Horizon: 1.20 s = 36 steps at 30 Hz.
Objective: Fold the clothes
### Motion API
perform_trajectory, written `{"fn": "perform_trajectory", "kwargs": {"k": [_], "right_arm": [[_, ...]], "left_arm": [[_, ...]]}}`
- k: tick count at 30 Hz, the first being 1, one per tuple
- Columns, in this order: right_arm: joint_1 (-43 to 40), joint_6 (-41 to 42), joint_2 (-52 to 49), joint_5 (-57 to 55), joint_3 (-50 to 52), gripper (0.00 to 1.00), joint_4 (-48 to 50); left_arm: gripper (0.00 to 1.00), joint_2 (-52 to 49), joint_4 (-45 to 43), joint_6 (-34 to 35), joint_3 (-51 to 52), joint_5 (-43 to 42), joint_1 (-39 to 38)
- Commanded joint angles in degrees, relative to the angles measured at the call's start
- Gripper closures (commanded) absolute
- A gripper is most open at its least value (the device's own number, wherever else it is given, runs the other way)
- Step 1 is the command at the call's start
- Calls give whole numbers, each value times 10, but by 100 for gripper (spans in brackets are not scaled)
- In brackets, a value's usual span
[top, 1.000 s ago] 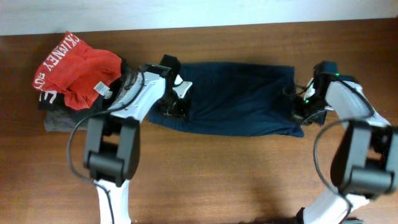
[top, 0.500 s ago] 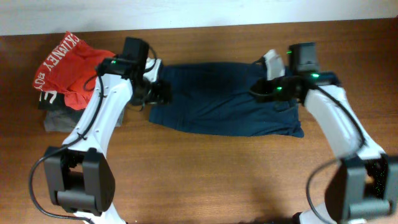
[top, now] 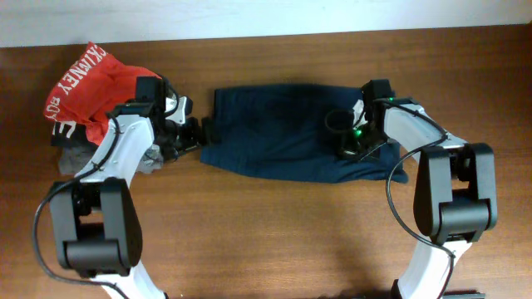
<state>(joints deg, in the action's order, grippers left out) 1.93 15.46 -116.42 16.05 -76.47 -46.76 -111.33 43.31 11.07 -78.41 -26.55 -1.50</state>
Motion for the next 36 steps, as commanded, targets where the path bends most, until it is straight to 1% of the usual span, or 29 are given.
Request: {"fn": "perform_trajectory", "kwargs": {"k": [1, 4, 6, 10, 12, 15, 18, 21, 22, 24, 27, 28, 31, 33, 36], "right_arm": [[-9, 22, -7, -129, 4, 96, -22], [-9, 13, -7, -138, 4, 96, -32], [-9, 13, -7, -138, 4, 96, -35], [-9, 13, -7, -138, 4, 96, -36], [-9, 9, -7, -138, 4, 96, -36], [-9, 9, -7, -138, 4, 96, -36], [-9, 9, -7, -138, 4, 96, -36], [-9, 9, -7, -138, 4, 96, -36], [-9, 9, -7, -138, 4, 96, -36], [-9, 9, -7, -137, 4, 96, -37], [-9, 9, -7, -137, 4, 96, -40], [-9, 9, -6, -137, 4, 96, -42], [-9, 9, 11, -137, 3, 96, -56], [-9, 9, 36, -137, 0, 96, -72], [-9, 9, 81, -137, -14, 96, -102]], "left_arm": [[1, -45, -22, 34, 7, -73, -3], [1, -75, -67, 48, 7, -87, -11], [1, -93, -98, 75, 7, -89, -14], [1, -136, -179, 107, 7, -137, -26], [1, -152, -205, 120, 7, -156, -36], [5, -168, -215, 121, 7, -156, -55], [11, -179, -224, 121, 7, -146, -72], [37, -183, -231, 121, 7, -123, -87], [48, -183, -231, 120, 7, -112, -91], [68, -183, -232, 120, 7, -110, -95], [92, -183, -231, 120, 7, -114, -93], [99, -181, -228, 116, 5, -126, -90], [99, -165, -188, 94, -8, -137, -78], [99, -144, -136, 57, -27, -134, -66], [99, -108, -33, 3, -73, -96, -50]]}}
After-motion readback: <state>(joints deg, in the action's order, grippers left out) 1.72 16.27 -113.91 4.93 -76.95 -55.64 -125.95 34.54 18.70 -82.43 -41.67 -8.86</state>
